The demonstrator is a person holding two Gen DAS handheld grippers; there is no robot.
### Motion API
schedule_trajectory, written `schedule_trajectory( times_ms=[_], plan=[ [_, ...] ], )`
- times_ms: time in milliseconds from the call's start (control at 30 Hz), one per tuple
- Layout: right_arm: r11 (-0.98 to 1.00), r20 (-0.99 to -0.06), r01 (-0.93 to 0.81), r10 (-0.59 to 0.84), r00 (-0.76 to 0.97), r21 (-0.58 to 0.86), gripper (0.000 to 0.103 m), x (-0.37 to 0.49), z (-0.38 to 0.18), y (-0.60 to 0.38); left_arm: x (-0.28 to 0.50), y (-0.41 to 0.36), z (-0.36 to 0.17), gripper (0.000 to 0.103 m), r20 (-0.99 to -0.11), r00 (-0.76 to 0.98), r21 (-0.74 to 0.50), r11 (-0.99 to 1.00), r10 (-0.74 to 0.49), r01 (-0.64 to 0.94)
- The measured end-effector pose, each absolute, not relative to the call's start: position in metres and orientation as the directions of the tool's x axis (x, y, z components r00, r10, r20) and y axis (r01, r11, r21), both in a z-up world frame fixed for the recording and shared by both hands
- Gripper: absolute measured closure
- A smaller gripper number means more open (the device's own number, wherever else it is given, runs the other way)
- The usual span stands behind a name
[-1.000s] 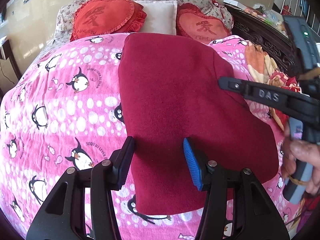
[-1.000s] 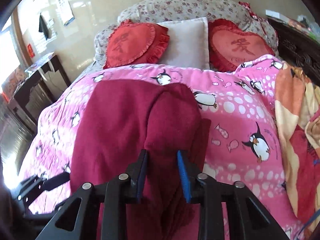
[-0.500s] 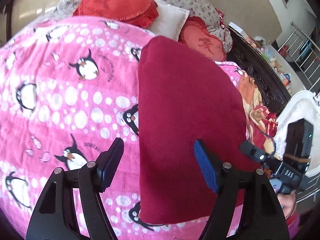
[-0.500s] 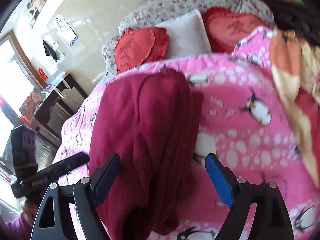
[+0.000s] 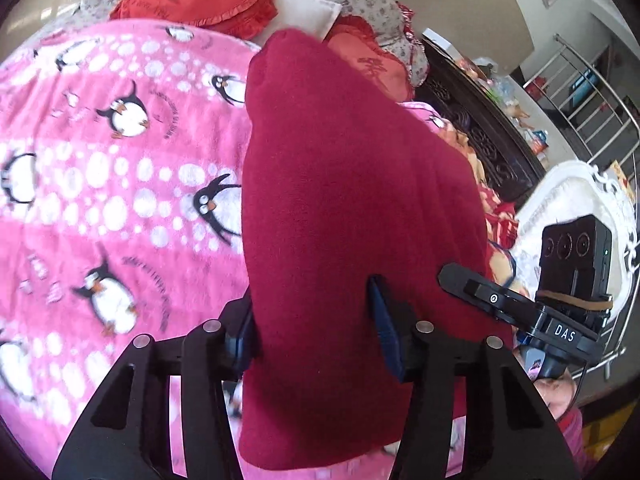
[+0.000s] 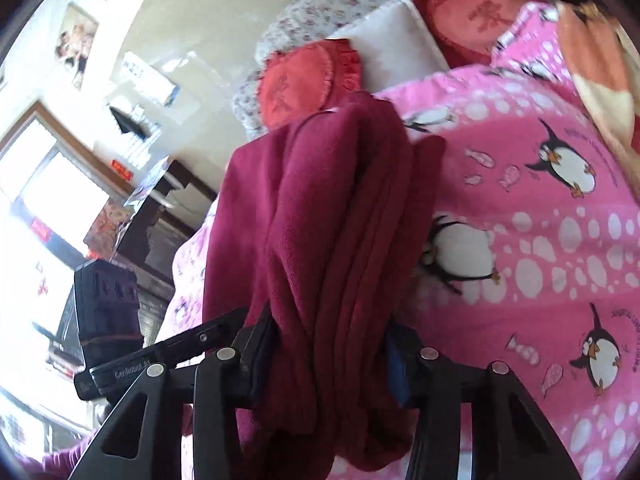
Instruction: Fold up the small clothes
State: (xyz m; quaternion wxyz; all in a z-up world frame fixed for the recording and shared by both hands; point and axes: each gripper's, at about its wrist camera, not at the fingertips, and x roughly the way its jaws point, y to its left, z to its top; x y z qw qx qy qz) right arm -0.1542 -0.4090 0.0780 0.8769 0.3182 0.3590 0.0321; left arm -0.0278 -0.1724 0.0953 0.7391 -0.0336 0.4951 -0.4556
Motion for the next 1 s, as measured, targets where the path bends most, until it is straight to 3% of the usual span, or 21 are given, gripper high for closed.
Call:
schedule_trajectory(
  times_ms=[267,400,633,800,933,1000],
  plan=[
    [0.771,-0.619,0.104,0.413,0.668,0.628,0.057,-0.192,0.071,-0.345,-0.082,-0.089,0.095,0.053,-0.778,0.096,-0.441,0.649,-0.621,0.62],
    [0.824,-0.747,0.222,0.314,0.586,0.521,0.052,-0.201,0.041,-0.33,-0.1,-0.073,0.074,0.051,-0.823,0.167,-0.334,0.701,-0.543,0.63],
    [0.91,-0.692,0.137,0.192,0.696,0.39,0.052,-0.234,0.113,-0.314,-0.113,-0.066,0.1,0.051,-0.803,0.307,-0.237,0.748,-0.51,0.62],
    [0.956,-0.726,0.019,0.209,0.656,0.292,0.068,-0.228,0.111,-0.267,-0.109,-0.078,0.096,0.051,-0.809,0.335,-0.207,0.767,-0.484,0.608],
    [0.984,-0.82,0.068,0.099,0.564,0.166,0.074,-0.224,0.063,-0.252,-0.115,-0.081,0.089,0.051,-0.812,0.364,-0.166,0.778,-0.456,0.605],
    [0.983,-0.822,0.084,0.09,0.562,0.165,0.074,-0.228,0.047,-0.254,-0.118,-0.078,0.09,0.051,-0.809,0.373,-0.164,0.783,-0.455,0.6]
  ],
)
